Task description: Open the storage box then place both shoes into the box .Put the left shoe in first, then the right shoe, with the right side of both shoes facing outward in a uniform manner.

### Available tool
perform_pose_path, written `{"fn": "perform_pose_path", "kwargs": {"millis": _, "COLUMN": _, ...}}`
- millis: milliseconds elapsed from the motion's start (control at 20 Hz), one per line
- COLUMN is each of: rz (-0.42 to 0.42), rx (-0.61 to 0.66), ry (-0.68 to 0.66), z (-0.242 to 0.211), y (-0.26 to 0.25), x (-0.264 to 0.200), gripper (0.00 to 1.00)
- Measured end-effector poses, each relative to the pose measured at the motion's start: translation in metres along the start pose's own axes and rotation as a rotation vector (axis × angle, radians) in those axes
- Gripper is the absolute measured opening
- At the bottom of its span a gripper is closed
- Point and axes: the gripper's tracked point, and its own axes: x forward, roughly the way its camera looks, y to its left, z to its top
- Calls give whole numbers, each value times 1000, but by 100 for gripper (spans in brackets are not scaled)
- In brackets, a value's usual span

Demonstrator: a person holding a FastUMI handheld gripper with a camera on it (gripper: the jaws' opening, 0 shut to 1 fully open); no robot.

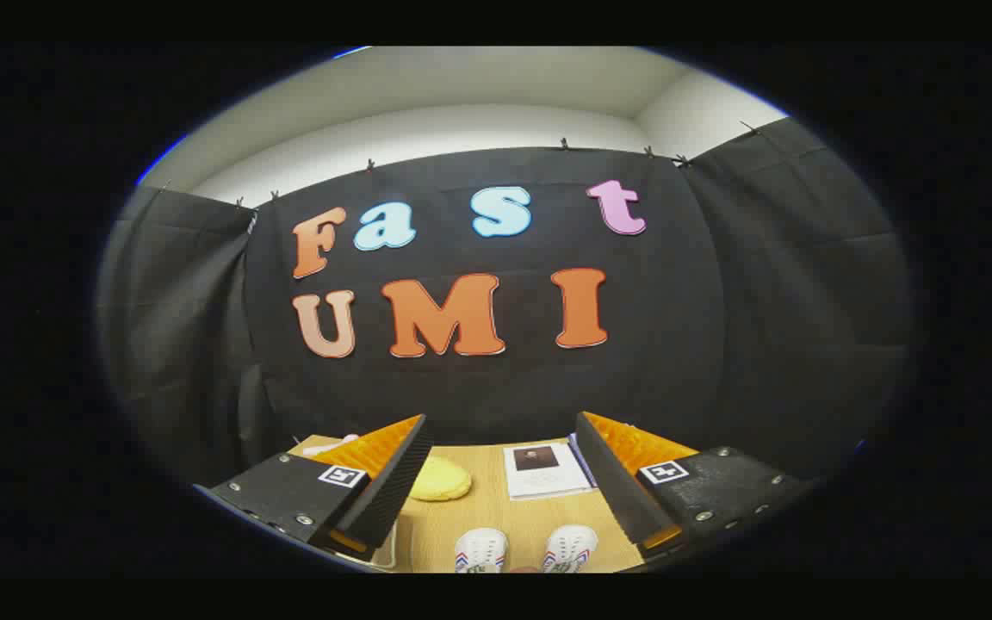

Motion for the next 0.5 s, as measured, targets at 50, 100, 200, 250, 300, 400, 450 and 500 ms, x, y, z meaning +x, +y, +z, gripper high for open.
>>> {"fn": "perform_pose_path", "kwargs": {"millis": 50, "rz": 0, "rx": -4, "ry": 3, "z": -1, "y": 1, "x": 2, "gripper": 99}}
{"fn": "perform_pose_path", "kwargs": {"millis": 100, "rz": -1, "rx": -10, "ry": 5, "z": -2, "y": 2, "x": 3, "gripper": 99}}
{"fn": "perform_pose_path", "kwargs": {"millis": 200, "rz": -3, "rx": -17, "ry": 8, "z": -3, "y": 2, "x": 6, "gripper": 100}}
{"fn": "perform_pose_path", "kwargs": {"millis": 250, "rz": -4, "rx": -17, "ry": 10, "z": -4, "y": 3, "x": 6, "gripper": 100}}
{"fn": "perform_pose_path", "kwargs": {"millis": 300, "rz": -5, "rx": -15, "ry": 12, "z": -5, "y": 3, "x": 7, "gripper": 100}}
{"fn": "perform_pose_path", "kwargs": {"millis": 400, "rz": -7, "rx": -11, "ry": 14, "z": -5, "y": 2, "x": 8, "gripper": 100}}
{"fn": "perform_pose_path", "kwargs": {"millis": 450, "rz": -8, "rx": -10, "ry": 15, "z": -6, "y": 2, "x": 8, "gripper": 100}}
{"fn": "perform_pose_path", "kwargs": {"millis": 500, "rz": -10, "rx": -10, "ry": 15, "z": -6, "y": 2, "x": 8, "gripper": 100}}
